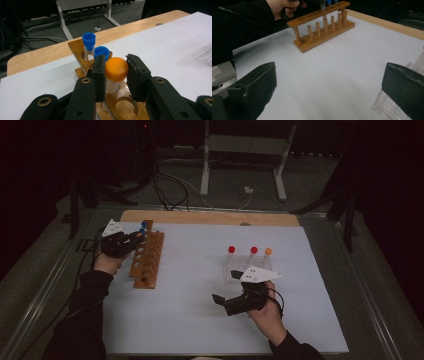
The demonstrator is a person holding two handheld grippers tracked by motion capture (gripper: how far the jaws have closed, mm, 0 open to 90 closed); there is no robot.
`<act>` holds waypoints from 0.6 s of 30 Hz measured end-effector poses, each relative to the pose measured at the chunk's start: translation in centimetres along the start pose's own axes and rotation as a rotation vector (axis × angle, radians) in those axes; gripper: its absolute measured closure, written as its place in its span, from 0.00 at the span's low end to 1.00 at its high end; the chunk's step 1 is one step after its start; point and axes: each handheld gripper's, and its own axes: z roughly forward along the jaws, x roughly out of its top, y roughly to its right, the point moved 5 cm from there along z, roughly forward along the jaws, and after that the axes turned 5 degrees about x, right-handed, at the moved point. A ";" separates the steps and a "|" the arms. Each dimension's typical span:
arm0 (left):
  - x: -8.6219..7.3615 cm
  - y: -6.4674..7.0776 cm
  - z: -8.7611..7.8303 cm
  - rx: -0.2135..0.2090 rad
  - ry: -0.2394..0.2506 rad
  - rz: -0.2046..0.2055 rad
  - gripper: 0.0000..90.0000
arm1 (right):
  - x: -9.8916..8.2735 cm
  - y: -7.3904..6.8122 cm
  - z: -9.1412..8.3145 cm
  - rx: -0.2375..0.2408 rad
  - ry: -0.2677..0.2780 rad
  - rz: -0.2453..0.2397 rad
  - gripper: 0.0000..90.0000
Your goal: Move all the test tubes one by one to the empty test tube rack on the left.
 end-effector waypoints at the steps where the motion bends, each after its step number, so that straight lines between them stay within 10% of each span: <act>1: 0.0 0.0 -0.1 -0.004 0.002 -0.004 0.78 | 0.0 0.0 0.0 -0.002 0.001 0.000 0.00; 18: 0.4 4.1 -4.3 -0.133 0.046 0.014 0.18 | 0.3 0.7 -0.7 -0.036 0.010 -0.003 0.00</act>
